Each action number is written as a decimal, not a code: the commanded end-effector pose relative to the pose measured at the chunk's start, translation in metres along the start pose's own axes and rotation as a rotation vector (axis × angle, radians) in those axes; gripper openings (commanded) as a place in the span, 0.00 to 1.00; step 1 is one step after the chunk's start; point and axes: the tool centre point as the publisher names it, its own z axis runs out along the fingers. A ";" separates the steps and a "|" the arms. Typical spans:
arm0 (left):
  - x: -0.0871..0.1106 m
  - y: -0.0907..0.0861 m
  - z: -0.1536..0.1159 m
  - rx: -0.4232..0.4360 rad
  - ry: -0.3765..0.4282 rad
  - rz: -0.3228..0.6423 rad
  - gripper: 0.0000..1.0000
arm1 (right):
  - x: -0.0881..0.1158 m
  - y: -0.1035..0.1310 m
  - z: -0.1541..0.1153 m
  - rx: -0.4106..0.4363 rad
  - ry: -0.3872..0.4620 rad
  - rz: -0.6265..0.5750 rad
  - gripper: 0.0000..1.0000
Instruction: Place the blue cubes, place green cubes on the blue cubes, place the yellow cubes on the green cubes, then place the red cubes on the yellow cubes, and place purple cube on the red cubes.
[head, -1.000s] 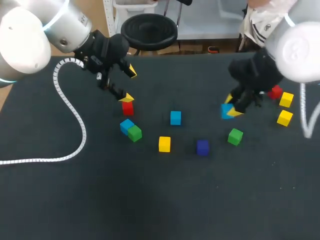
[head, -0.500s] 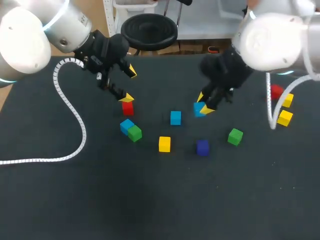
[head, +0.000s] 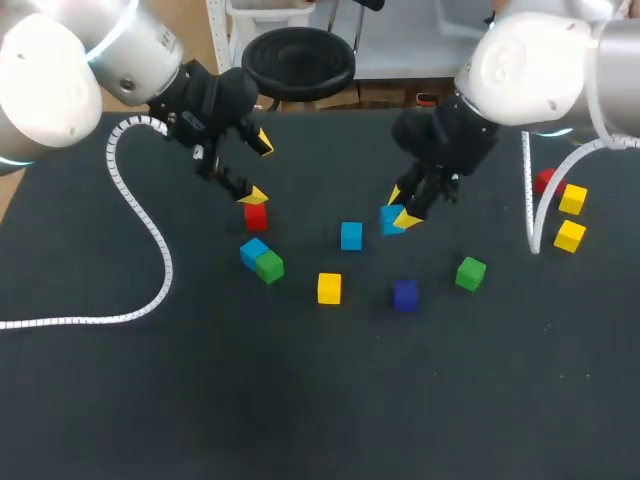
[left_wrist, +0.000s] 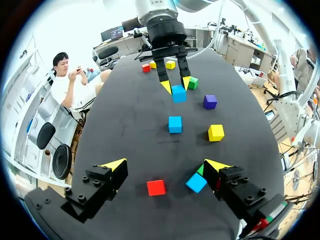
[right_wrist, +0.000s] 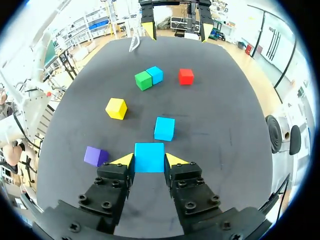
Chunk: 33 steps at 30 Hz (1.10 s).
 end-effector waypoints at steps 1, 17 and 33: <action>-0.001 0.001 0.000 0.002 0.006 -0.003 1.00 | 0.000 0.000 0.000 0.001 -0.002 0.000 0.00; -0.001 0.001 0.000 0.002 0.006 -0.003 1.00 | 0.011 0.016 0.022 -0.016 -0.022 0.115 0.00; -0.001 0.001 0.000 0.002 0.006 -0.003 1.00 | 0.014 0.010 0.045 -0.010 -0.031 0.168 0.00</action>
